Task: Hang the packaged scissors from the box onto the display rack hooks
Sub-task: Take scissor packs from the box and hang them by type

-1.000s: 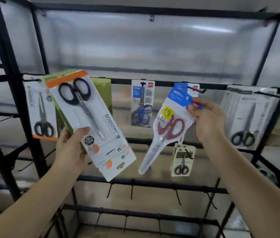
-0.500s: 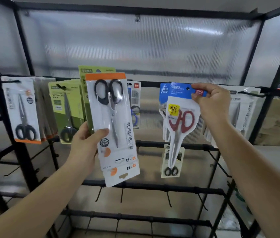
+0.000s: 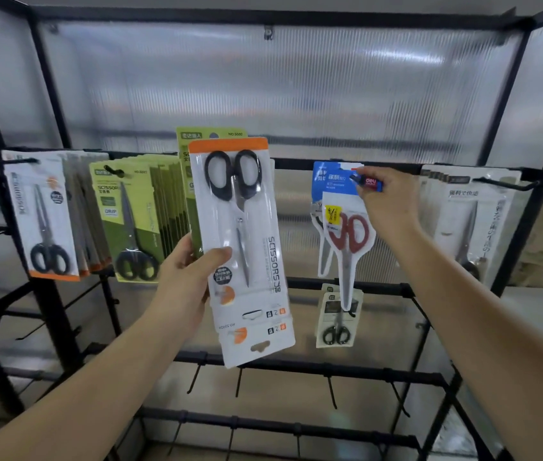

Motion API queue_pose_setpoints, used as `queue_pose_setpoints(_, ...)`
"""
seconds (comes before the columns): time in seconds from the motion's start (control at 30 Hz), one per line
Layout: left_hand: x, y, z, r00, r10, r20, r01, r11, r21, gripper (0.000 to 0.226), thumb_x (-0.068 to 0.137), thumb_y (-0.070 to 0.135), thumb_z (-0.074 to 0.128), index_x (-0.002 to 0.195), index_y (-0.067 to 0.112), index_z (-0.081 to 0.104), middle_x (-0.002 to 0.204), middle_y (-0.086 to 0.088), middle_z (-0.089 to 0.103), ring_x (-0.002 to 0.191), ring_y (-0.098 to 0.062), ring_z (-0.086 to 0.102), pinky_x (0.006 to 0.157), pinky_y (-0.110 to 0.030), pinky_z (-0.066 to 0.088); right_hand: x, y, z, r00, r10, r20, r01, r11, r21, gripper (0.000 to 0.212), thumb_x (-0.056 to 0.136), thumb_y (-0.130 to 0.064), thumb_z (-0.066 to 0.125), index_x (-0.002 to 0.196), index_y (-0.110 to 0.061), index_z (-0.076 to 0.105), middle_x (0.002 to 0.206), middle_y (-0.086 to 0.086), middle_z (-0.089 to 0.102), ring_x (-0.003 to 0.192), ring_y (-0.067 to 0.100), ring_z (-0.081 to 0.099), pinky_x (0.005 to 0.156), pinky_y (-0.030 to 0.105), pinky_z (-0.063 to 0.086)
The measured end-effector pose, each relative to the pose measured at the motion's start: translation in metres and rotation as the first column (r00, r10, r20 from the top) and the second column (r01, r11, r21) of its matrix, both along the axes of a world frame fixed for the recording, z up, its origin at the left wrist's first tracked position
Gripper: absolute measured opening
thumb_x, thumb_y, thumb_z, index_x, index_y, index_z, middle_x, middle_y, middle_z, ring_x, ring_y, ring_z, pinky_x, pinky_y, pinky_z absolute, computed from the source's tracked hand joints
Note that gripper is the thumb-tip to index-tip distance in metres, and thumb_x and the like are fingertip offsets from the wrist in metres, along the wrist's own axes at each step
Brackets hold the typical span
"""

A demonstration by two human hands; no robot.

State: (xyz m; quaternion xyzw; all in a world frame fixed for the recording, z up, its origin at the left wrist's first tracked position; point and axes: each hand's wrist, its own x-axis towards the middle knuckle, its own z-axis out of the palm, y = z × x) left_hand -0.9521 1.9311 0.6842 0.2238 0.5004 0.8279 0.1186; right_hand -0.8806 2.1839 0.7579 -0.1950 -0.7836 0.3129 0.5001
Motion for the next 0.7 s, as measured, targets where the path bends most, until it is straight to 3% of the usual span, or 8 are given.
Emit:
queue_pose_setpoints(0.13, -0.002, 0.003, 0.004, 1.0, 0.007, 0.02, -0.007, 1.0, 0.005, 0.026, 0.081, -0.002, 0.062, 0.09, 0.021, 0.067, 0.086, -0.003, 0.074, 0.068, -0.02, 0.071, 0.052, -0.03, 0.055, -0.027, 0.017, 0.003, 0.986, 0.037, 0.164, -0.04, 0.999, 0.017, 0.052, 0.081, 0.012, 0.051, 0.131, -0.004, 0.052, 0.13, 0.011, 0.054, 0.119, 0.02, 0.049, 0.091, 0.02, 0.037)
queue_pose_setpoints(0.27, -0.005, 0.004, 0.006, 1.0, -0.001, 0.026, 0.0, 1.0, 0.004, 0.026, 0.08, -0.002, 0.062, 0.089, 0.022, 0.067, 0.086, -0.003, 0.074, 0.068, -0.02, 0.071, 0.052, -0.03, 0.055, -0.033, 0.017, 0.0, 0.981, 0.099, 0.168, -0.084, 0.992, -0.092, 0.052, 0.079, 0.01, 0.056, 0.129, -0.002, 0.051, 0.128, 0.014, 0.054, 0.114, 0.022, 0.051, 0.09, 0.028, 0.042)
queue_pose_setpoints(0.37, -0.007, 0.004, 0.006, 0.999, -0.002, 0.037, 0.002, 1.0, 0.017, 0.024, 0.081, -0.002, 0.061, 0.089, 0.019, 0.066, 0.082, -0.003, 0.074, 0.066, -0.02, 0.07, 0.052, -0.032, 0.056, -0.018, -0.007, -0.018, 0.998, -0.03, -0.049, 0.022, 0.989, -0.146, 0.047, 0.079, 0.012, 0.052, 0.121, -0.009, 0.056, 0.127, 0.005, 0.046, 0.107, 0.01, 0.048, 0.076, -0.002, 0.038)
queue_pose_setpoints(0.47, -0.007, 0.007, 0.004, 0.998, -0.012, 0.063, 0.009, 0.999, 0.052, 0.021, 0.082, -0.001, 0.061, 0.087, 0.018, 0.064, 0.079, -0.002, 0.074, 0.065, -0.019, 0.07, 0.05, -0.03, 0.054, 0.008, -0.05, -0.044, 0.97, 0.226, -0.092, -0.243, 0.921, -0.304, 0.006, 0.084, -0.02, 0.064, 0.088, -0.023, 0.06, 0.103, -0.005, 0.061, 0.085, 0.005, 0.058, 0.064, 0.009, 0.044)
queue_pose_setpoints(0.53, -0.006, 0.011, 0.004, 0.996, -0.016, 0.087, 0.009, 0.997, 0.077, 0.019, 0.081, 0.0, 0.063, 0.086, 0.019, 0.064, 0.079, -0.001, 0.074, 0.065, -0.019, 0.07, 0.052, -0.031, 0.054, 0.025, -0.077, -0.056, 0.861, 0.505, 0.066, -0.436, 0.798, -0.417, 0.03, 0.071, -0.048, 0.067, 0.082, -0.022, 0.06, 0.084, -0.004, 0.068, 0.076, 0.01, 0.065, 0.06, 0.018, 0.051)
queue_pose_setpoints(0.57, -0.005, 0.013, 0.005, 0.995, -0.024, 0.096, 0.015, 0.996, 0.091, 0.019, 0.079, 0.002, 0.066, 0.088, 0.019, 0.064, 0.081, -0.001, 0.074, 0.066, -0.019, 0.07, 0.053, -0.031, 0.055, 0.029, -0.086, -0.06, 0.801, 0.59, 0.102, -0.488, 0.742, -0.459, 0.036, 0.066, -0.047, 0.07, 0.084, -0.018, 0.059, 0.085, 0.001, 0.069, 0.077, 0.015, 0.066, 0.062, 0.023, 0.054)
queue_pose_setpoints(0.63, 0.0, 0.017, 0.009, 0.992, -0.061, 0.109, 0.047, 0.991, 0.128, 0.026, 0.069, 0.009, 0.071, 0.093, 0.018, 0.063, 0.083, -0.002, 0.074, 0.068, -0.019, 0.071, 0.053, -0.032, 0.055, 0.033, -0.098, -0.062, 0.767, 0.64, 0.058, -0.536, 0.687, -0.491, 0.031, 0.069, -0.018, 0.077, 0.085, -0.01, 0.052, 0.089, 0.017, 0.064, 0.078, 0.026, 0.061, 0.073, 0.04, 0.054)
queue_pose_setpoints(0.7, 0.005, 0.02, 0.012, 0.987, -0.106, 0.123, 0.086, 0.984, 0.157, 0.036, 0.063, 0.014, 0.071, 0.099, 0.017, 0.062, 0.083, -0.002, 0.075, 0.068, -0.019, 0.071, 0.051, -0.03, 0.054, 0.036, -0.102, -0.061, 0.799, 0.601, 0.024, -0.511, 0.699, -0.5, 0.027, 0.072, 0.004, 0.073, 0.08, -0.008, 0.05, 0.088, 0.02, 0.061, 0.074, 0.024, 0.06, 0.068, 0.039, 0.055)
